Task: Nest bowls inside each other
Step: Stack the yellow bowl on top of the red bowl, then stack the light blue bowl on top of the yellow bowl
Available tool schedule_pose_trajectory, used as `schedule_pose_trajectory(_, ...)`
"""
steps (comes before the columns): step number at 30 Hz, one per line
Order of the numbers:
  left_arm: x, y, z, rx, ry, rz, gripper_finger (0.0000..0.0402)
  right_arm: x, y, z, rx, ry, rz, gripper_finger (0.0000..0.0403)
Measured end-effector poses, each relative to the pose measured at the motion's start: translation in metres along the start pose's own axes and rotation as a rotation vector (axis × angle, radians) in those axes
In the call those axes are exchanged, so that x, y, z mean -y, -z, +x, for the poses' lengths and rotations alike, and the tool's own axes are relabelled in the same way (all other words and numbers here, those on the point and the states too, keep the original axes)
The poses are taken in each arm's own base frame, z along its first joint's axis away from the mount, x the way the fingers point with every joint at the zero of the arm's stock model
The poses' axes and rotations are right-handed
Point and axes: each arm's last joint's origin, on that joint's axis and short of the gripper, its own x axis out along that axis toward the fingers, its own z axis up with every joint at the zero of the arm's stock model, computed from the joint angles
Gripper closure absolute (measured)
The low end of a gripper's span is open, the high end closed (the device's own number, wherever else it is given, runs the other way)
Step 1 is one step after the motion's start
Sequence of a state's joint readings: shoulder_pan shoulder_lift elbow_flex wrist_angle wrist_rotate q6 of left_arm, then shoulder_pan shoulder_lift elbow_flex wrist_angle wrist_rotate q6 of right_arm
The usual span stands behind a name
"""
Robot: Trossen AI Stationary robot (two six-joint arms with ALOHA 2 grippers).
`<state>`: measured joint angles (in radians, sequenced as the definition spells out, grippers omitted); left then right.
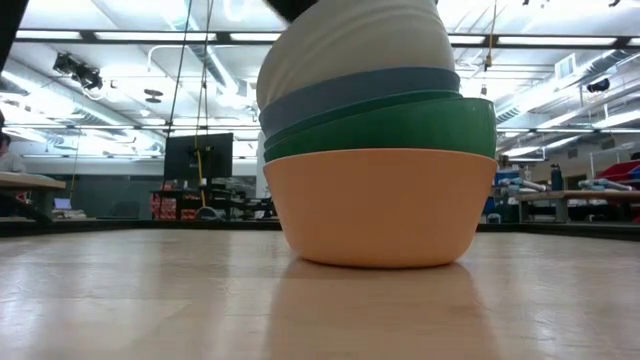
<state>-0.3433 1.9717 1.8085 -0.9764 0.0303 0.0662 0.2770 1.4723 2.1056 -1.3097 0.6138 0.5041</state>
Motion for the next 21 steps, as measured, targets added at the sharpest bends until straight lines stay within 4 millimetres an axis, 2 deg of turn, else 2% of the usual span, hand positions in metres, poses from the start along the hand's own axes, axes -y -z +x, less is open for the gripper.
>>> schedule_pose_trajectory(3,0.005,-0.002,0.002,0.03,0.015,-0.011,0.0386,0.0,0.0,0.0,-0.011,-0.018,-0.005,0.0209)
schedule_pose_trajectory(6,0.006,-0.003,-0.004,0.014,-0.064,-0.017,0.0349,0.001,0.003,0.002,-0.055,-0.039,-0.021,0.0203)
schedule_pose_trajectory(9,0.004,-0.004,-0.024,0.041,-0.135,-0.036,0.0307,-0.001,0.008,0.012,-0.128,-0.05,-0.022,0.019)
schedule_pose_trajectory(14,0.004,0.003,-0.056,0.055,-0.259,-0.061,0.0244,-0.012,0.023,0.048,-0.27,-0.027,-0.061,0.0175)
schedule_pose_trajectory(17,0.002,0.013,-0.083,0.064,-0.334,-0.113,0.0218,-0.015,0.033,0.069,-0.342,0.002,-0.094,0.0174)
schedule_pose_trajectory(21,0.006,0.019,-0.113,0.158,-0.34,-0.168,0.0195,-0.007,0.042,0.095,-0.384,0.055,-0.104,0.0177)
